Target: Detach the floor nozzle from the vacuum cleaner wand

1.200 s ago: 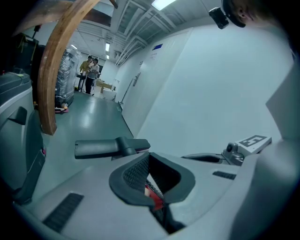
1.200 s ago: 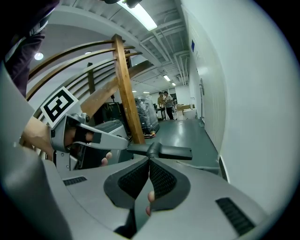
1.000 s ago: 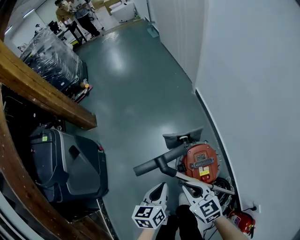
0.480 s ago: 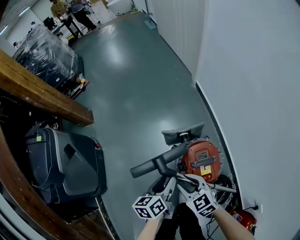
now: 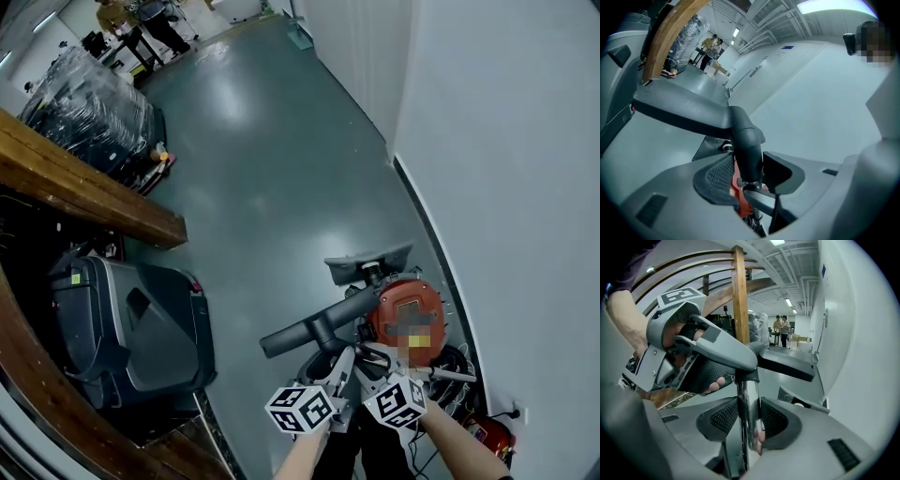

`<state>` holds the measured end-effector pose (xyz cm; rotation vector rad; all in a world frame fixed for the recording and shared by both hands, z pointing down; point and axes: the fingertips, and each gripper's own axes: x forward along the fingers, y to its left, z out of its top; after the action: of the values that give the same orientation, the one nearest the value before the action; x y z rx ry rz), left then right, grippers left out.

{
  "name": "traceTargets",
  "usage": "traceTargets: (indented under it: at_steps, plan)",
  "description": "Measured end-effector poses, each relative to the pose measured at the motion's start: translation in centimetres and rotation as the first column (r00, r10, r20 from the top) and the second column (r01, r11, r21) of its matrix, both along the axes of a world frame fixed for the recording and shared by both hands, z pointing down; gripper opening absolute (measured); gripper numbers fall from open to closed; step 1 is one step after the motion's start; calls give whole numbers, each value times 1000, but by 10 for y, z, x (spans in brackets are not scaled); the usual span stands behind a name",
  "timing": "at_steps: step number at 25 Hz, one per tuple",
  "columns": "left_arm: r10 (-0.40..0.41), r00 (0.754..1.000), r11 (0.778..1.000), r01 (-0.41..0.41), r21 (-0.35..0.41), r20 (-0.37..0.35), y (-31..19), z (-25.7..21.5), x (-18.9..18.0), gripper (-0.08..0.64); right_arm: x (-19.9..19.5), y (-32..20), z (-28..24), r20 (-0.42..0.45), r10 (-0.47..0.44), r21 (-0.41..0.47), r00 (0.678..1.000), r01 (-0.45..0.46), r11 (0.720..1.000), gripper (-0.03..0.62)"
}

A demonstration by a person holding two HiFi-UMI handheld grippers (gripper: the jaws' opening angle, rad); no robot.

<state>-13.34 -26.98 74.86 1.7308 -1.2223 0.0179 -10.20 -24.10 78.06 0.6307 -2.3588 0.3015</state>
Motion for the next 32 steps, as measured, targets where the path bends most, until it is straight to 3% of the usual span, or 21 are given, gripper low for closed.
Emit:
traceTargets:
  at_steps: [7, 13, 18, 22, 23, 28, 30, 32]
  plan:
    - [-23, 999, 1000, 22, -7, -40, -2, 2, 0, 179, 1, 1, 1, 2, -13, 1, 1000, 13, 1000, 155]
    - [-24, 1000, 1000, 24, 16, 13, 1, -1, 0, 170, 1, 2, 0, 11, -4, 7, 1000, 4, 1000, 155]
    - [-72, 989, 997, 67, -40, -128, 1, -3, -3, 167, 1, 2, -1, 12, 0, 7, 1000, -1, 1000, 155]
    - [-22, 1000, 999, 22, 32, -3, 5, -8, -2, 166, 1, 5, -3, 13, -4, 9, 1000, 4, 1000, 155]
    - [-26, 1000, 999, 26, 34, -7, 5, -7, -2, 165, 1, 5, -3, 12, -6, 10, 1000, 6, 1000, 155]
    - [-98, 973, 995, 94, -32, -210, 4, -3, -8, 163, -1, 4, -1, 8, -14, 5, 1000, 14, 1000, 153]
    - [-88, 978, 996, 87, -16, -187, 4, -5, -9, 162, -2, 5, -2, 11, -16, 6, 1000, 16, 1000, 153]
    - [-81, 991, 996, 84, 24, -110, 6, -9, -12, 160, -5, 5, -4, 15, -23, 9, 1000, 23, 1000, 152]
